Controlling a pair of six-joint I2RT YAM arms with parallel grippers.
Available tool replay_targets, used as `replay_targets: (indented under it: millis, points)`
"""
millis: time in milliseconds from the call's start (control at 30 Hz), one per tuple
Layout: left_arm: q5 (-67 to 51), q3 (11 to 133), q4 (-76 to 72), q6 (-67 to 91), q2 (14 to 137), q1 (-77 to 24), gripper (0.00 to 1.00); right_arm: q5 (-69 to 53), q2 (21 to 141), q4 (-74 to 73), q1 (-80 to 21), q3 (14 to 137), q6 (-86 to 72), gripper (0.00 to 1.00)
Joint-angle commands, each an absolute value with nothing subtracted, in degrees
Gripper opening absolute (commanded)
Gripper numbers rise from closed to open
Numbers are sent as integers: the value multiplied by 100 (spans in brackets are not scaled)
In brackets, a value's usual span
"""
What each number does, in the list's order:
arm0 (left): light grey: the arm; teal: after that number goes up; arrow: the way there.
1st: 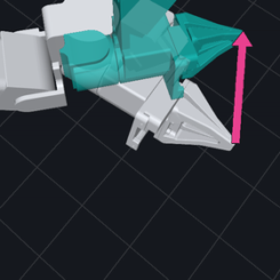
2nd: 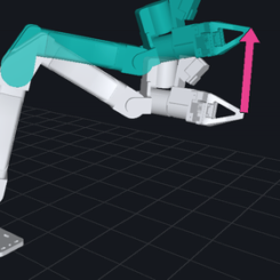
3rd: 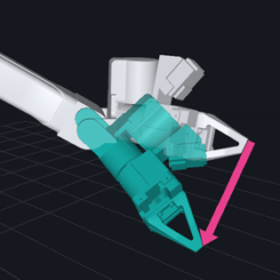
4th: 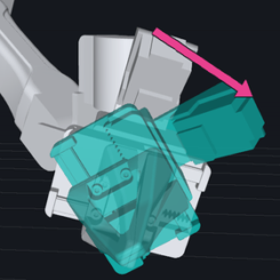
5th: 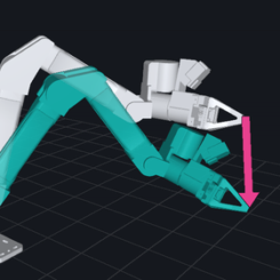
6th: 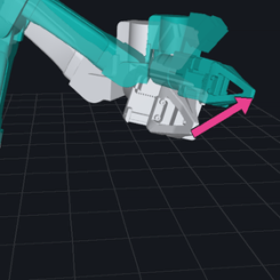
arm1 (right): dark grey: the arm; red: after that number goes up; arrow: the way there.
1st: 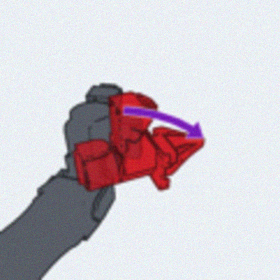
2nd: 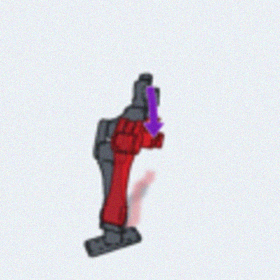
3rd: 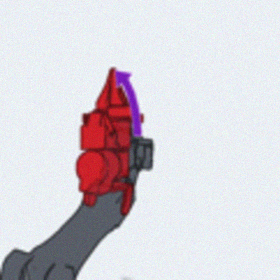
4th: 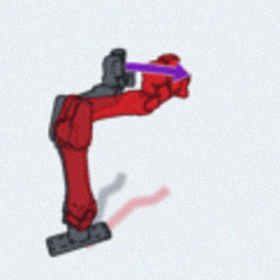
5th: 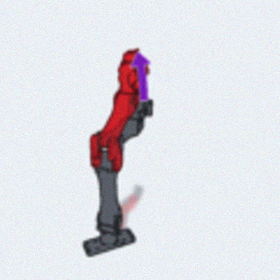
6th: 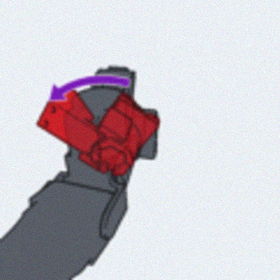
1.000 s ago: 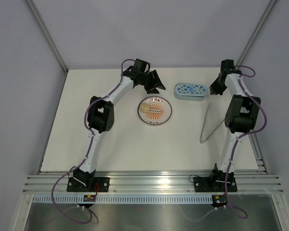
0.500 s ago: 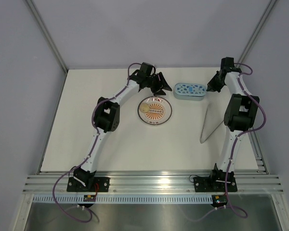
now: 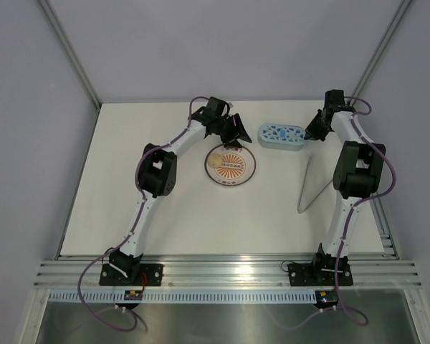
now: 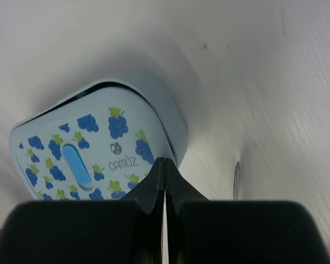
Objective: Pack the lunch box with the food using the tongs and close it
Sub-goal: Close the box lid on the packing box.
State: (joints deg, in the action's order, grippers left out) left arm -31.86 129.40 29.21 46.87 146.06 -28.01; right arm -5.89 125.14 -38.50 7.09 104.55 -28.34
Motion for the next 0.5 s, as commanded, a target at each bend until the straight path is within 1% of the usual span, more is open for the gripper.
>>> replay_targets:
  millis: [0,267,367,467]
  points:
    - [-3199,12850,3014,4298,13852,-2768,56,-449,11866,-3498,466,10161,-2584,0]
    - [-3164,12551,3199,4043,13448,-2768,57,-299,11663,-3218,326,9765,-2663,0]
    - [-3164,12516,3295,3956,13395,-2769,57,-334,11637,-3243,211,9940,-2541,0]
    - [-3164,12489,3392,3885,13324,-2751,57,-290,11829,-3549,-26,10405,-2365,0]
